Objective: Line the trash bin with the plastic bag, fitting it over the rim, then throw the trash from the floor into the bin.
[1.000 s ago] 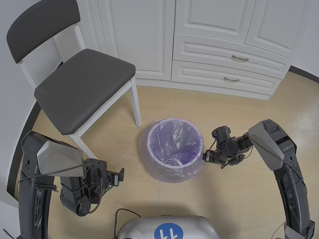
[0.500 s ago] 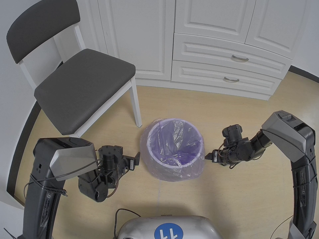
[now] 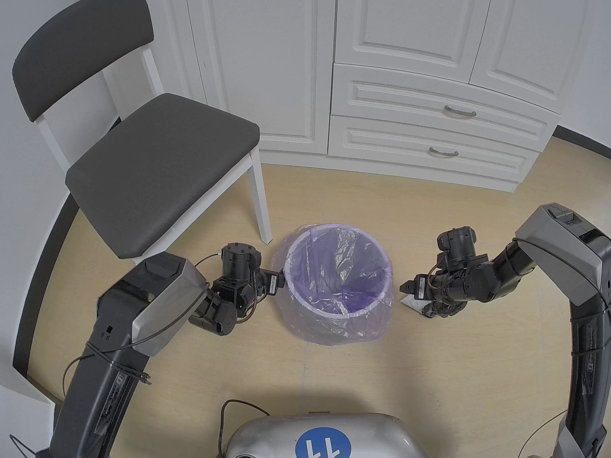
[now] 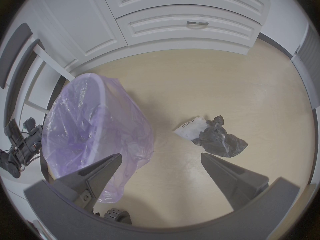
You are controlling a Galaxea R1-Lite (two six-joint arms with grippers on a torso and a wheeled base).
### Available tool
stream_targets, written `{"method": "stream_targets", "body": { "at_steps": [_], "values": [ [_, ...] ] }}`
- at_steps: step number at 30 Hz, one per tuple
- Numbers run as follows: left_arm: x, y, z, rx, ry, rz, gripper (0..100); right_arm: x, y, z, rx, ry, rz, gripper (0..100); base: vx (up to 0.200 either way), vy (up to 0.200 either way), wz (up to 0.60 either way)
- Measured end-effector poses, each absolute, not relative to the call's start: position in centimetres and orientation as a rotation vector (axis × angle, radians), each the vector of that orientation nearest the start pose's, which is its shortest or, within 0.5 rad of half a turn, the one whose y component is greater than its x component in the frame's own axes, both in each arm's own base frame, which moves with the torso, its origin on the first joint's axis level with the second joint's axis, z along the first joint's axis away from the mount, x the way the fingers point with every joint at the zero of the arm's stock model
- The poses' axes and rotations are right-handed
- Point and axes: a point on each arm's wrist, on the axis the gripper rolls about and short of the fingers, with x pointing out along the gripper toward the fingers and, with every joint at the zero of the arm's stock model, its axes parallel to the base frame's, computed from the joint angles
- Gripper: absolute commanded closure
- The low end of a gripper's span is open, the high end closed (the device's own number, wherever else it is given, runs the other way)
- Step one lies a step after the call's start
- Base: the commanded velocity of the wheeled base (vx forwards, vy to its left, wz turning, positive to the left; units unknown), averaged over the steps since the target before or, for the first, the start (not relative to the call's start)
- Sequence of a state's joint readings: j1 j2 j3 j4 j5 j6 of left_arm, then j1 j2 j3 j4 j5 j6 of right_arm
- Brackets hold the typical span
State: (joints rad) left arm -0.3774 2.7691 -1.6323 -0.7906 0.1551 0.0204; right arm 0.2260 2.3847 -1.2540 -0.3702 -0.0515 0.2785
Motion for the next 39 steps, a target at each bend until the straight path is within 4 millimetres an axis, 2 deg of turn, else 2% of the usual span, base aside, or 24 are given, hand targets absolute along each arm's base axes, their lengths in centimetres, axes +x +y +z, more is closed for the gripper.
{"method": "stream_targets", "body": {
  "at_steps": [3, 6, 11, 16, 21, 28, 36, 39],
  "values": [
    [49.9, -18.8, -5.7, 0.124, 0.355, -0.220, 0, 42.7, 9.5, 1.1, 0.160, 0.759, 0.056, 0, 0.000, 0.000, 0.00],
    [50.8, -18.5, -7.2, 0.145, 0.436, -0.218, 0, 43.2, 9.5, 0.9, 0.161, 0.746, 0.043, 0, 0.000, 0.000, 0.00],
    [51.4, -18.0, -9.5, 0.158, 0.493, -0.218, 0, 45.0, 9.7, 0.0, 0.176, 0.703, -0.022, 0, 0.000, 0.000, 0.00],
    [51.5, -17.8, -10.8, 0.156, 0.488, -0.218, 0, 47.2, 11.2, -1.8, 0.231, 0.664, -0.062, 0, 0.000, 0.000, 0.00],
    [51.8, -17.7, -10.6, 0.142, 0.428, -0.217, 0, 48.2, 12.9, -3.7, 0.238, 0.702, -0.063, 0, 0.000, 0.000, 0.00],
    [51.1, -17.5, -10.2, 0.144, 0.418, -0.216, 0, 48.5, 13.8, -5.3, 0.231, 0.822, -0.084, 0, 0.000, 0.000, 0.00],
    [49.0, -16.7, -9.0, 0.152, 0.420, -0.213, 0, 49.0, 13.8, -5.6, 0.257, 0.853, -0.107, 0, 0.000, 0.000, 0.00],
    [47.6, -16.3, -8.7, 0.153, 0.429, -0.212, 0, 48.8, 13.5, -5.2, 0.260, 0.857, -0.113, 0, 0.000, 0.000, 0.00]
  ]
}}
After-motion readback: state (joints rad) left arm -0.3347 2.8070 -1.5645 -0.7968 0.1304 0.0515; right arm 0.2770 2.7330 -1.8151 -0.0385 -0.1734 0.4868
